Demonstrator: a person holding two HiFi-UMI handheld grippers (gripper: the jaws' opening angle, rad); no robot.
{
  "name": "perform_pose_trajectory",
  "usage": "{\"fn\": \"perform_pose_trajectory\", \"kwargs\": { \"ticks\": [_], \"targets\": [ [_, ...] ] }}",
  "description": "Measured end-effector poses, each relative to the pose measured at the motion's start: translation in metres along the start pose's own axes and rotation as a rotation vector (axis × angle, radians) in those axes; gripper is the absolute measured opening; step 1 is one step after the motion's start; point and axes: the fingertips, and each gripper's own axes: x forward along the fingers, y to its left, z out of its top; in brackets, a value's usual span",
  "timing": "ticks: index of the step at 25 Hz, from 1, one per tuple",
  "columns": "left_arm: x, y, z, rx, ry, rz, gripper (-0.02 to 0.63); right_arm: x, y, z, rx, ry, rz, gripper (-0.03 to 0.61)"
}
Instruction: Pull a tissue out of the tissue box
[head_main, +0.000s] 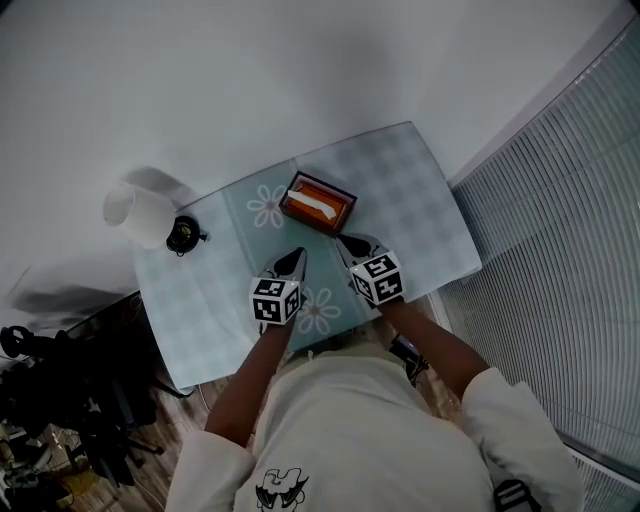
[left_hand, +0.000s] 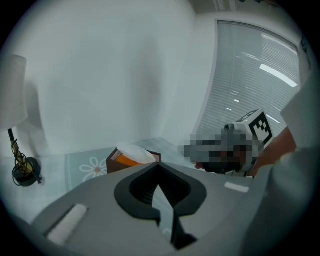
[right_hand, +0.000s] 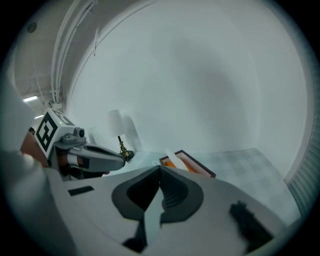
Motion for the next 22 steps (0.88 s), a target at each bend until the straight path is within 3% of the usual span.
{"fn": "perform_pose_trajectory", "kwargs": {
  "ticks": [11,13,15,22],
  "targets": [
    [0.067,0.050,0.004,-0.066,0.071,0.038,0.006,0.074,-0.041,-0.019,-0.022,0.152,-0.036,0.010],
    [0.074,0.055,0.002,-0.070,0.098,0.042,0.006,0.082,-0.044,-0.021,-0.022,0.177,-0.029,0.108],
    [0.078,0.057,0.001,-0.074,0.112,0.038,0.006,0.090,-0.046,-0.024,-0.043,0.206,-0.030,0.156],
    [0.084,0.061,-0.002,-0.079,0.134,0.040,0.006,0.113,-0.060,-0.038,-0.070,0.280,-0.058,0.192]
  ]
}}
